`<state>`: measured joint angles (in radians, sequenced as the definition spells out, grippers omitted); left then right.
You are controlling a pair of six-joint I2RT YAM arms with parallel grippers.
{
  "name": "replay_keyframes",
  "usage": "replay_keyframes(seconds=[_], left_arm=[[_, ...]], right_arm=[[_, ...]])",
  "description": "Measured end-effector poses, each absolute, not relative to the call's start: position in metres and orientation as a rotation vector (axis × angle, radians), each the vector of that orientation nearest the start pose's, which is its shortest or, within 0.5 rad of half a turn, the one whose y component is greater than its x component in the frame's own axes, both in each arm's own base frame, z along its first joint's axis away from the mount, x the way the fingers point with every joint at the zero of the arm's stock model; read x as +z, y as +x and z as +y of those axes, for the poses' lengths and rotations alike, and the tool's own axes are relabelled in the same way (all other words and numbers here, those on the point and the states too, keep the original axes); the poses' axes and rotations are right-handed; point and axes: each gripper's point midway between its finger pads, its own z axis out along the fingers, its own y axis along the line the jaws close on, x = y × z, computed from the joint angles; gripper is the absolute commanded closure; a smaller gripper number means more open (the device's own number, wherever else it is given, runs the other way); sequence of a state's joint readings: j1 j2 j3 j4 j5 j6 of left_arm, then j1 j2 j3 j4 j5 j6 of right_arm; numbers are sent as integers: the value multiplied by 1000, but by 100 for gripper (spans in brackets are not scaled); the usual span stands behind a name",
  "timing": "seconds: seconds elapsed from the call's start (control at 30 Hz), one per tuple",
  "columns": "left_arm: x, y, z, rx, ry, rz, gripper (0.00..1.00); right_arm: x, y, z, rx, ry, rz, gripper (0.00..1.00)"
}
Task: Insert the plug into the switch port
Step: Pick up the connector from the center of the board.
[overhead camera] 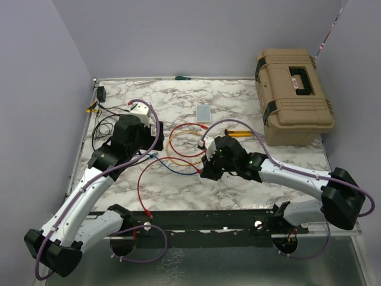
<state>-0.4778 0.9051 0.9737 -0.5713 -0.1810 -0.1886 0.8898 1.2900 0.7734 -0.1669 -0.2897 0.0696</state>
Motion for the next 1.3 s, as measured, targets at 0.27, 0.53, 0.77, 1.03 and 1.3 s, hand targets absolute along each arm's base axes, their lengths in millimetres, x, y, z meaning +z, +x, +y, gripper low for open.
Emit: replay_keyframes(seconds=[0.27,0.53,0.77,1.03,1.3], left_arm=[[204,267,-148,-368,397,2148,8],[169,241,-189,-577,682,2094,6],[162,194,-219,-657,1029,1842,2],[171,187,-238,-634,1277,1604,10],[153,188,-262,-647,1459,1561,22]], right_arm=[[72,193,296,668,-1091,2204,99],[77,195,299,681,-1096,2168,99],[90,187,301,752,-1101,2103,99],[100,183,307,808,-1113,2052,98],[108,178,307,839,-1119,2016,98]])
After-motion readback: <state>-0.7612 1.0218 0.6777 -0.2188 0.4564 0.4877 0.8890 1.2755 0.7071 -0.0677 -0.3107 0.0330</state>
